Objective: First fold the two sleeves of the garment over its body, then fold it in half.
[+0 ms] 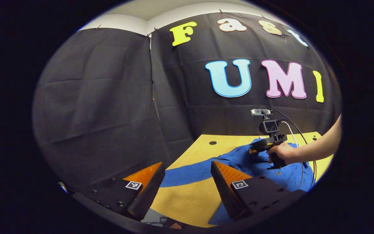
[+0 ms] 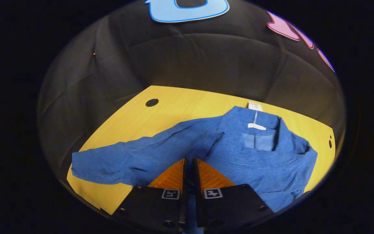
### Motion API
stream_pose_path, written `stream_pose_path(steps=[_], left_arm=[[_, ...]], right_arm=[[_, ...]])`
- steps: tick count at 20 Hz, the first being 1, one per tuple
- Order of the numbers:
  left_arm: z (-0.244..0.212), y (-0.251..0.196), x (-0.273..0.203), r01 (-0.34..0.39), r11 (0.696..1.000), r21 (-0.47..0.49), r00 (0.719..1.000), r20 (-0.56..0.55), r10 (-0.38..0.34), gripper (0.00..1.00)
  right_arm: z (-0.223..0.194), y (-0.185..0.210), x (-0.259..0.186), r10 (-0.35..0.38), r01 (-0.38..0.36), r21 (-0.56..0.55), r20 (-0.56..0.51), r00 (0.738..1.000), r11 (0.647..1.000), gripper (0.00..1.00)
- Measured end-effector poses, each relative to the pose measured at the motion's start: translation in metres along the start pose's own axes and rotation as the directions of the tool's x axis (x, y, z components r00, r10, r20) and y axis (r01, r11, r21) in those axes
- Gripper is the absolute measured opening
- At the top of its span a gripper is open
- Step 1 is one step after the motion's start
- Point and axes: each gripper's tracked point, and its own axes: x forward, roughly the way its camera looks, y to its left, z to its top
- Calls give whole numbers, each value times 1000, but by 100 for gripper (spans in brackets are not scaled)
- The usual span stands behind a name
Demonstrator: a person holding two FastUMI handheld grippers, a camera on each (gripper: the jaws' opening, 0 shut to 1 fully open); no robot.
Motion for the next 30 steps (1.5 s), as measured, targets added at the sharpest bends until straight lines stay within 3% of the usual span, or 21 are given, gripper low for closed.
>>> stream_pose_path(steps=[4,5,8,9,10,14,20,23,25,30], left_arm=[[-6,-1,8,12,1000,16,1000,5,-12,82],[-4,-2,10,18,1000,22,1000,10,-18,83],[2,-2,20,34,999,15,999,24,-34,83],[3,-2,23,39,999,4,999,28,-39,82],[3,-1,27,44,999,-6,998,33,-44,82],[-1,20,51,10,1000,11,997,71,-10,84],[-31,60,125,-17,999,-41,1000,-6,17,84],[-58,75,165,-31,997,-65,998,-63,27,84],[-85,81,192,-40,994,-97,990,-137,27,84],[-144,95,230,-74,991,-111,936,-351,30,87]], right_arm=[[-3,33,0,99,-99,-22,-8,995,995,65],[1,35,-7,105,-104,-40,8,994,994,63],[13,34,-24,88,-83,-89,54,995,993,97],[18,30,-31,79,-72,-92,70,994,993,90],[25,28,-40,72,-63,-88,95,993,994,97],[58,18,-99,29,-10,-83,237,971,996,97],[79,27,-231,85,-27,-139,425,901,990,96],[86,8,-286,85,-7,-162,480,873,987,96],[84,-9,-311,61,7,-138,480,875,990,96],[79,-55,-341,-47,72,-37,471,881,997,96]])
